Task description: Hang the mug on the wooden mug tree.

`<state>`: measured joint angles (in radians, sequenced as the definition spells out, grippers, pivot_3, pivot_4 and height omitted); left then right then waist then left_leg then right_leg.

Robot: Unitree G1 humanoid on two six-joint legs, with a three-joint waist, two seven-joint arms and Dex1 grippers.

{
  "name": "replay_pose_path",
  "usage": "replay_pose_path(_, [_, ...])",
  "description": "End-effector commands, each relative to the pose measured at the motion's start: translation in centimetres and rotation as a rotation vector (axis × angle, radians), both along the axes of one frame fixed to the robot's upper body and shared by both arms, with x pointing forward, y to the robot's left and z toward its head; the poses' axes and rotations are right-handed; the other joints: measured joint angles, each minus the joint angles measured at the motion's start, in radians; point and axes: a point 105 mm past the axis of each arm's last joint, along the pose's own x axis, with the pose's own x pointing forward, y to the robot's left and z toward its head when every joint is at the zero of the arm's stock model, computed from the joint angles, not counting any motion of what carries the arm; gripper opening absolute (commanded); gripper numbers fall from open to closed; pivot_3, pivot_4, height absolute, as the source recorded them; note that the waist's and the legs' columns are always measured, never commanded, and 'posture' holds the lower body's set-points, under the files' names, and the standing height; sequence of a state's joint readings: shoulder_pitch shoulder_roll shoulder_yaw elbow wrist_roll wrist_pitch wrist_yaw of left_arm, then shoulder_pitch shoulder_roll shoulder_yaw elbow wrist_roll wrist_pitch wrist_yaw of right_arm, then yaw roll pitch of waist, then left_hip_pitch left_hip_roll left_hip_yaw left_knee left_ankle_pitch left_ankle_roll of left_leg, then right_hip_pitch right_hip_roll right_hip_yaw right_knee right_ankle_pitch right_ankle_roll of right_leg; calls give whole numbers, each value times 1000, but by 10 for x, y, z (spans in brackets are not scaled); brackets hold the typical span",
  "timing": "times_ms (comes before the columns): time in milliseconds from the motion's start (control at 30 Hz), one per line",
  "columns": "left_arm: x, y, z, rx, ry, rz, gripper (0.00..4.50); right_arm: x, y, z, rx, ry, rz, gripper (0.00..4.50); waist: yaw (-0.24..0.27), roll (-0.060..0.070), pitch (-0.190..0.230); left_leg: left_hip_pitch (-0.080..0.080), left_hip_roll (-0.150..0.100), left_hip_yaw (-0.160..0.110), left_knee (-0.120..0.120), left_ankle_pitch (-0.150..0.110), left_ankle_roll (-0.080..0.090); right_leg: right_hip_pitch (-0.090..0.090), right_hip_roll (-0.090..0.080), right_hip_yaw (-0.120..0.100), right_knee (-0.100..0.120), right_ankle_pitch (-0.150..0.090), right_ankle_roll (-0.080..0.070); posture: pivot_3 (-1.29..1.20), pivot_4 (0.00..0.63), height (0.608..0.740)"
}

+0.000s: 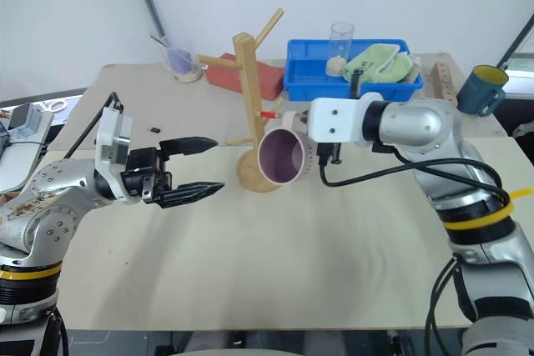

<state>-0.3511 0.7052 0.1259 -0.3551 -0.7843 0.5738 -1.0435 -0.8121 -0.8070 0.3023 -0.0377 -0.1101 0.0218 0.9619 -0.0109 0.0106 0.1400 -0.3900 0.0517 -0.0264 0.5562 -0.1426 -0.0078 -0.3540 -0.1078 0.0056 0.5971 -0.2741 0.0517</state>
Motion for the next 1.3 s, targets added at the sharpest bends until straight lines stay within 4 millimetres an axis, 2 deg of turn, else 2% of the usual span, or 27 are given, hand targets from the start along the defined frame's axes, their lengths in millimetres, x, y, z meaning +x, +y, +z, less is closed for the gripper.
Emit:
replay_pose_path(33, [-5,2,8,-3,-32,5,4500,6,5,19,-16,-65,33,49,-2,0,0,0,0,0,0,0,0,0,1,1,0,1,1,0,150,712])
replay_pose_path(167, [-7,3,7,1,-34,21,4500,9,12,27,-17,-86,73,49,-4,0,0,2,0,0,0,0,0,0,2,4,0,1,2,0,150,712])
replay_pose_path(467, [-8,1,6,0,-37,40,4500,0,26,37,-1,-81,139,49,-4,0,0,3,0,0,0,-3,-6,-1,3,6,3,0,-1,0,150,712])
replay_pose_path(800, [-6,-1,7,-3,-42,34,4500,18,36,38,2,-98,63,49,-4,0,0,5,0,0,0,-4,-6,-4,4,7,12,-1,-2,0,150,712])
replay_pose_path(1033, [2,1,21,-98,-39,82,4500,19,44,35,-14,-84,72,49,-4,1,0,5,0,0,0,-3,-5,-4,5,8,13,-1,-2,0,150,712])
replay_pose_path(1300, [7,1,27,-119,-47,126,4500,17,42,42,25,-81,76,2801,-5,1,0,6,1,-1,0,-3,-5,-4,7,9,14,0,-2,0,150,712])
